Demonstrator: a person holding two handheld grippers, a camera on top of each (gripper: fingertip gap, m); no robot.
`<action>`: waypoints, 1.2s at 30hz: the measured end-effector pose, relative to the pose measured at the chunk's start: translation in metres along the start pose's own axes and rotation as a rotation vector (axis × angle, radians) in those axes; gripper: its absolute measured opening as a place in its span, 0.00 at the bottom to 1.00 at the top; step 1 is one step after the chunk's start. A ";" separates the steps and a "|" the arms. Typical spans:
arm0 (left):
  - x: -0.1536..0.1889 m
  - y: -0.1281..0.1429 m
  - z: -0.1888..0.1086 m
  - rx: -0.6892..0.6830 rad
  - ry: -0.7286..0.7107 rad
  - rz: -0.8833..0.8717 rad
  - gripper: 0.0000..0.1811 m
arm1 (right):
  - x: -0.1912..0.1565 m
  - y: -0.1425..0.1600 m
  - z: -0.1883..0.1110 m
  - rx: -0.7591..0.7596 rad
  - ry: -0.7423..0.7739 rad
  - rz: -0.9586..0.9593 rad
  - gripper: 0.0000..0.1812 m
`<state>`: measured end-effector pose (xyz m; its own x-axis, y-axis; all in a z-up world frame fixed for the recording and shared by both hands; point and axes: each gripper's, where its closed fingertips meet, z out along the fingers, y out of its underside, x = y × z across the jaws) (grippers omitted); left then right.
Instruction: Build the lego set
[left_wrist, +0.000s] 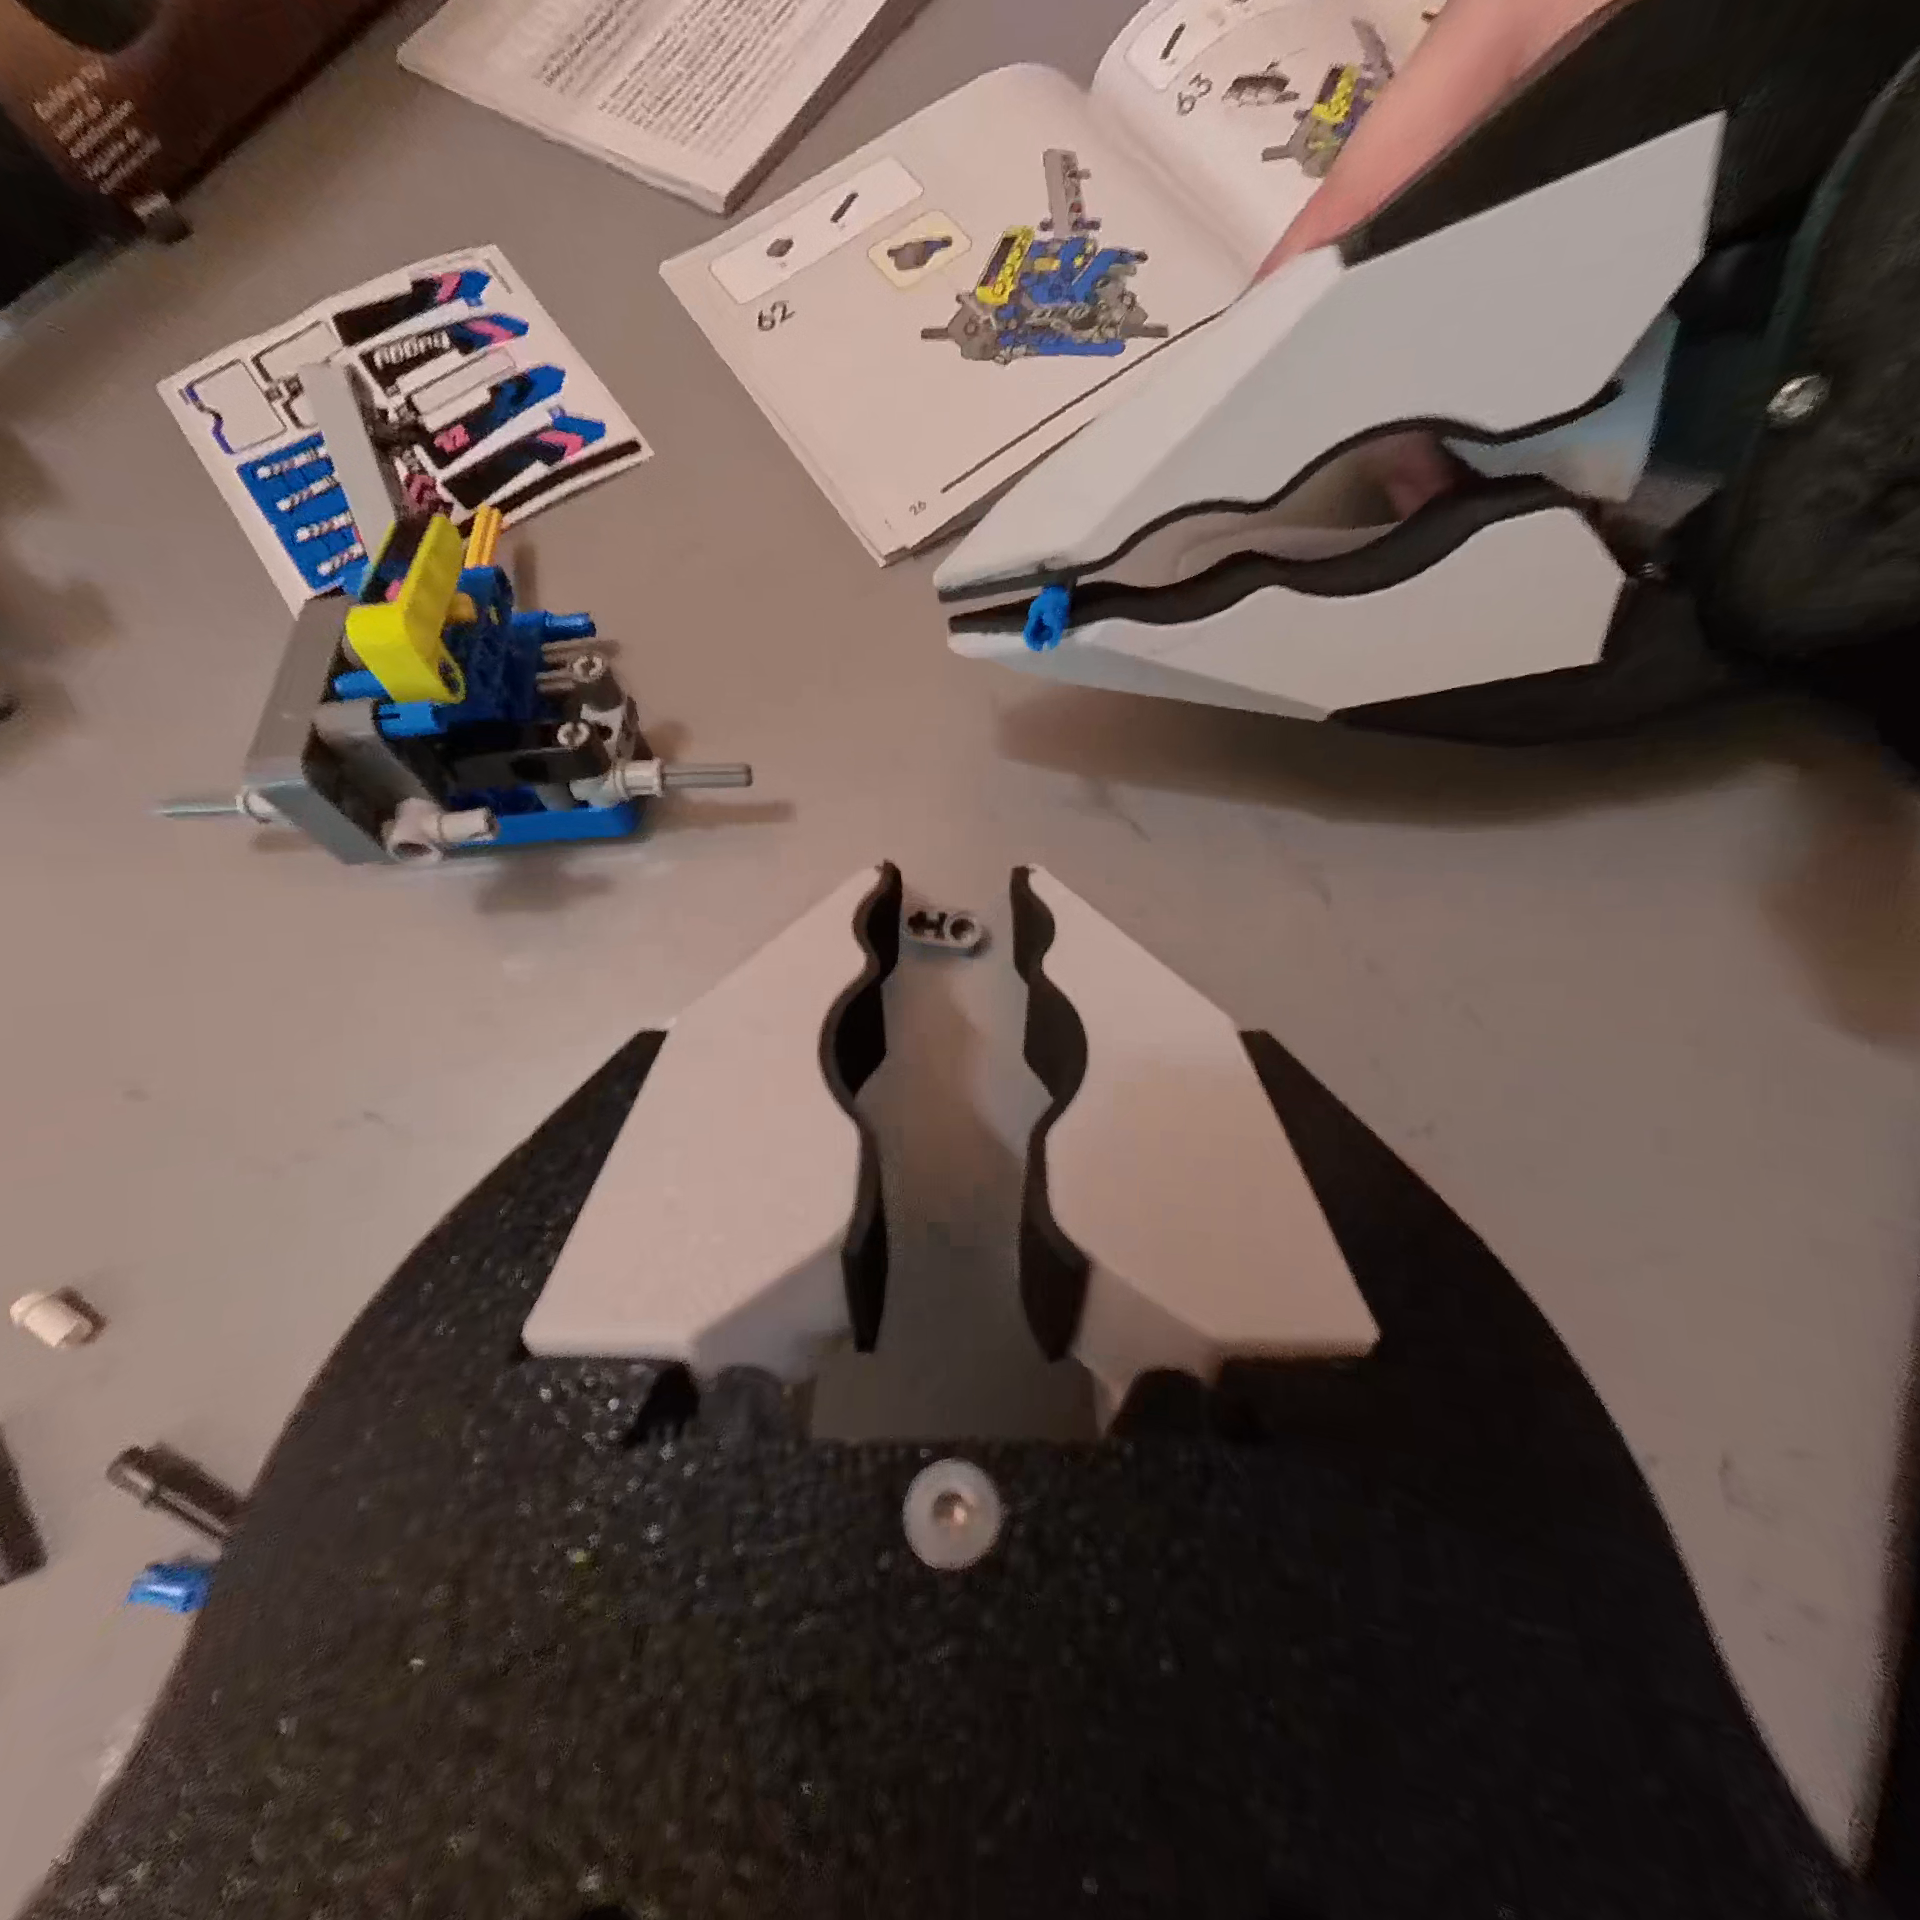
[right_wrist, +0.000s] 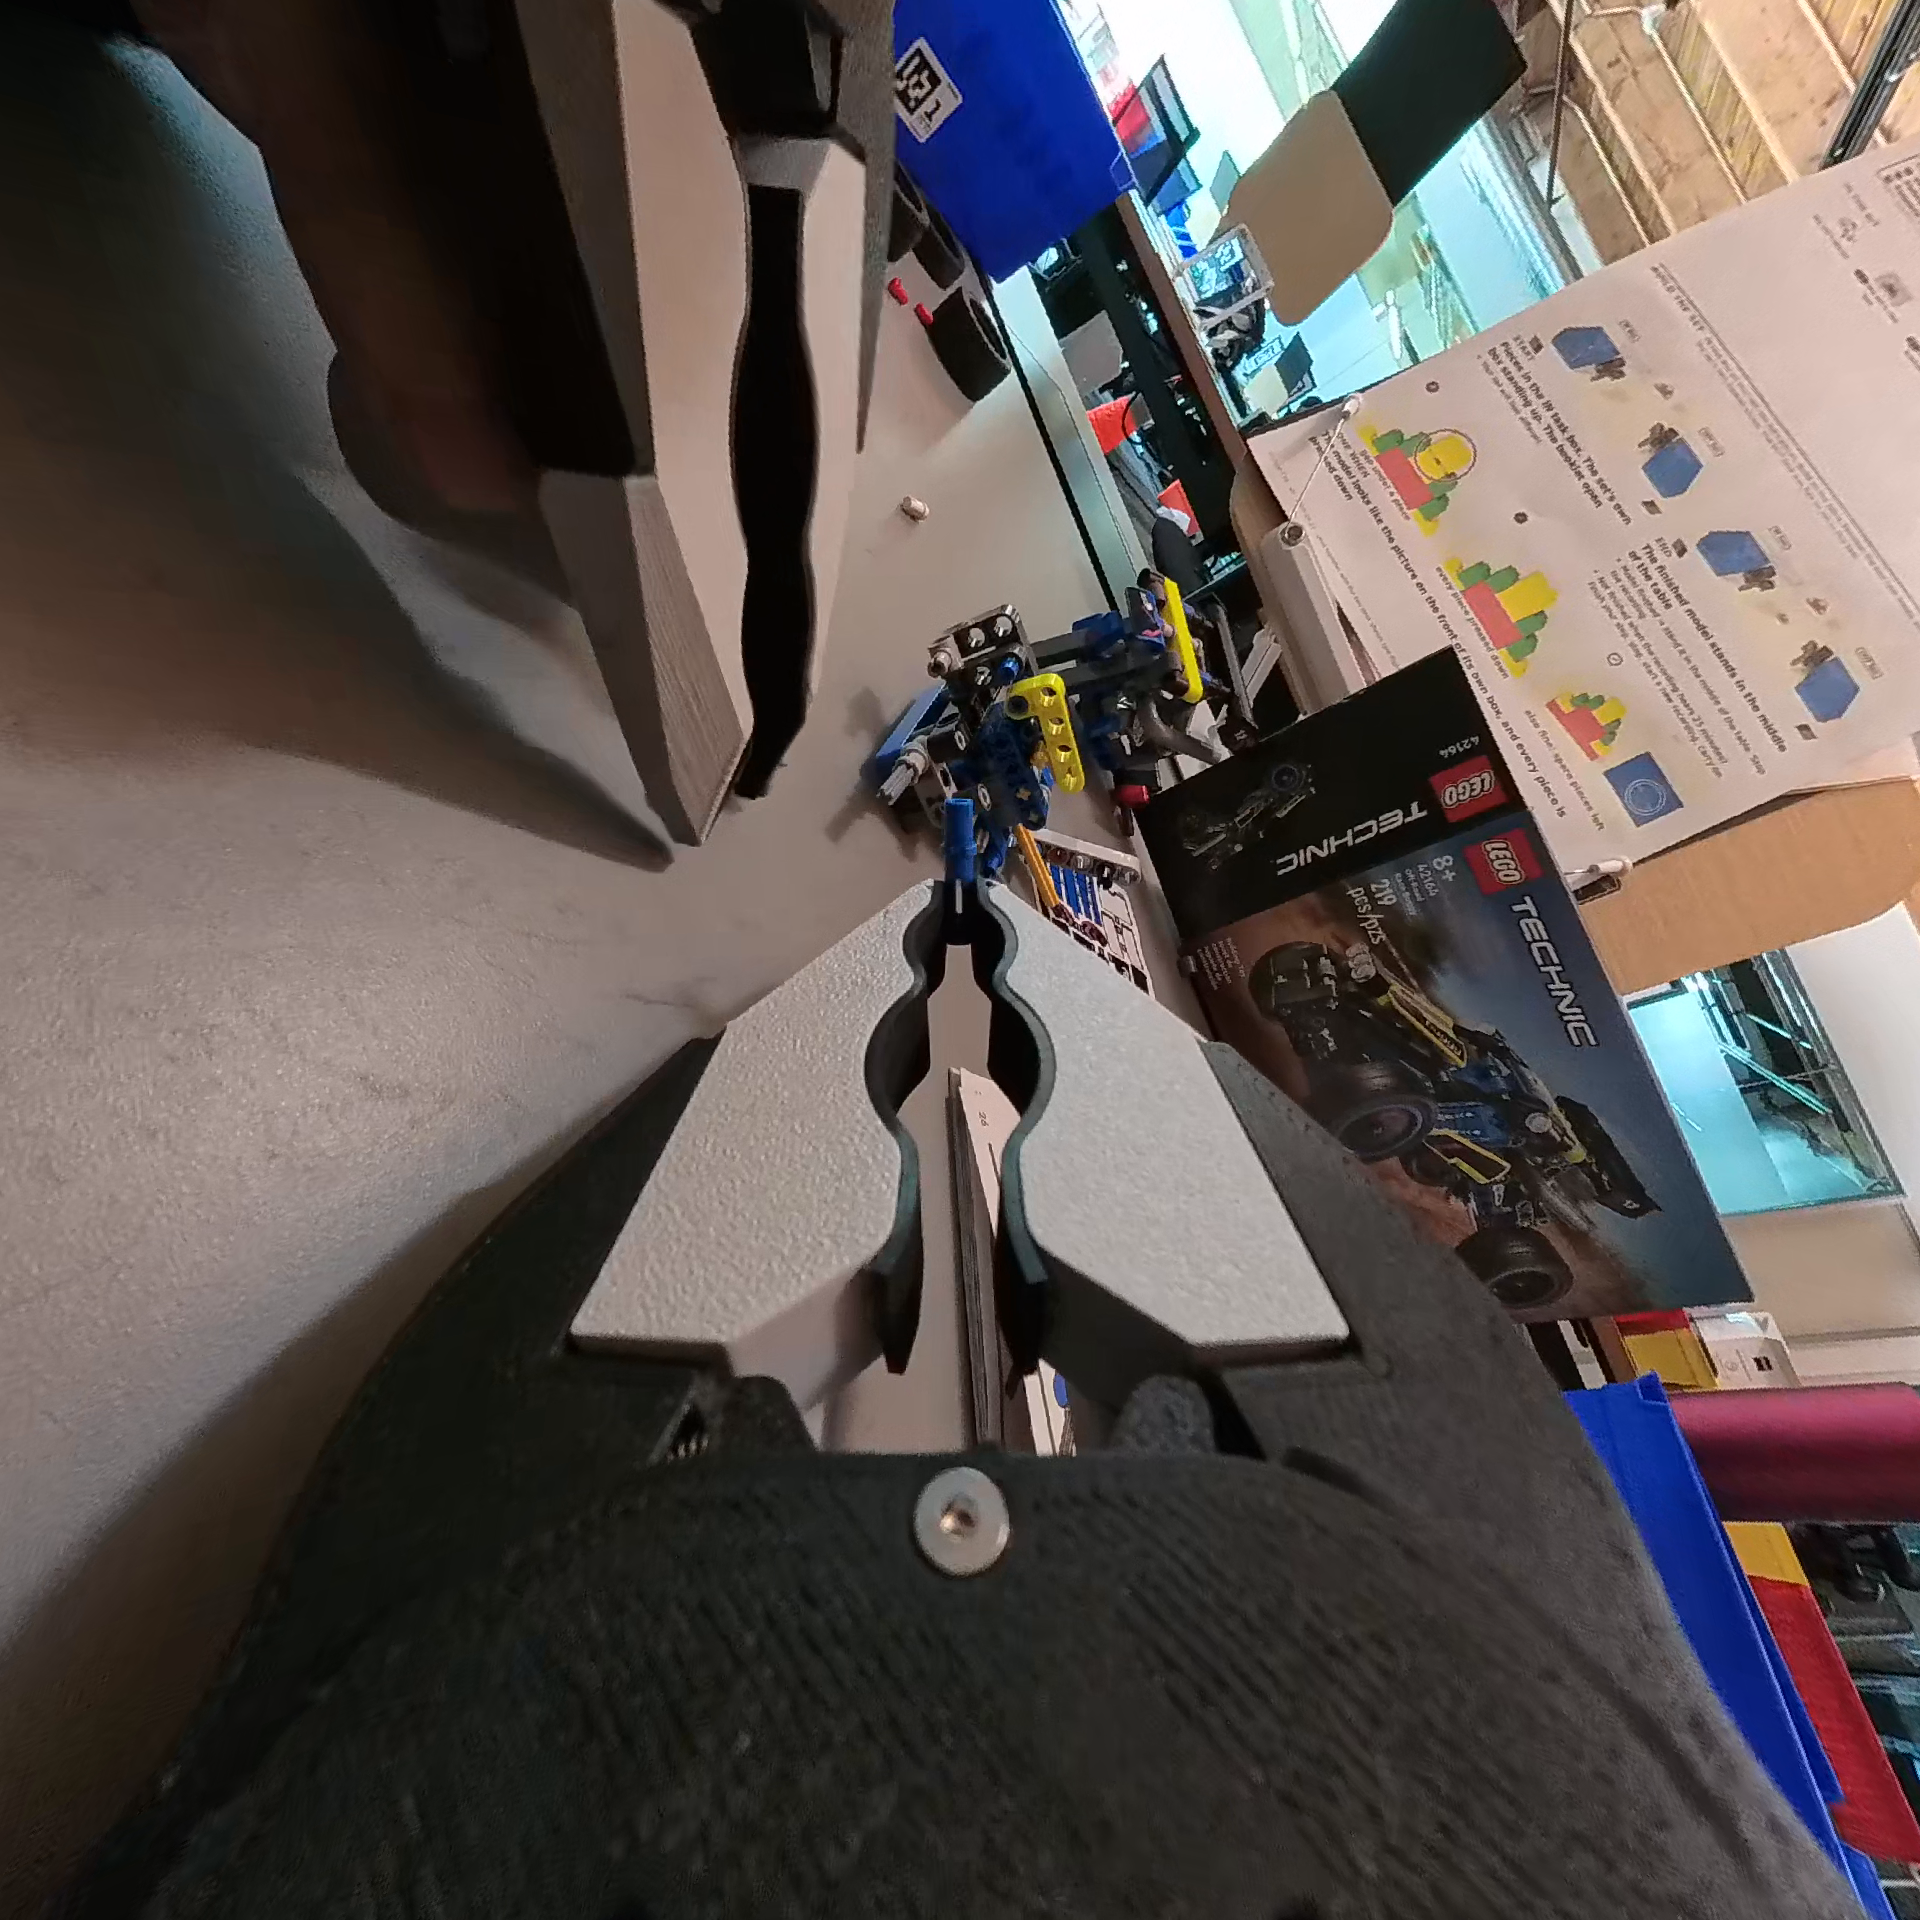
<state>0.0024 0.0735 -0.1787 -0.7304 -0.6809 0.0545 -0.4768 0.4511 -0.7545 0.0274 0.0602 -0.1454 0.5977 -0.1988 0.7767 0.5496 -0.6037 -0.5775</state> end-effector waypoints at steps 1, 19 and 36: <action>0.000 -0.002 -0.002 0.013 0.009 0.008 0.11 | 0.000 0.000 0.000 0.000 0.000 0.000 0.01; -0.004 0.004 -0.004 -0.012 0.089 0.158 0.08 | 0.002 0.004 0.001 -0.013 0.003 0.013 0.01; 0.000 0.002 -0.014 -0.006 0.104 0.200 0.09 | 0.002 0.004 0.002 -0.013 0.002 0.010 0.01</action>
<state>-0.0051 0.0824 -0.1713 -0.8571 -0.5144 -0.0279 -0.3205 0.5748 -0.7529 0.0321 0.0585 -0.1466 0.6024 -0.2064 0.7710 0.5359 -0.6113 -0.5823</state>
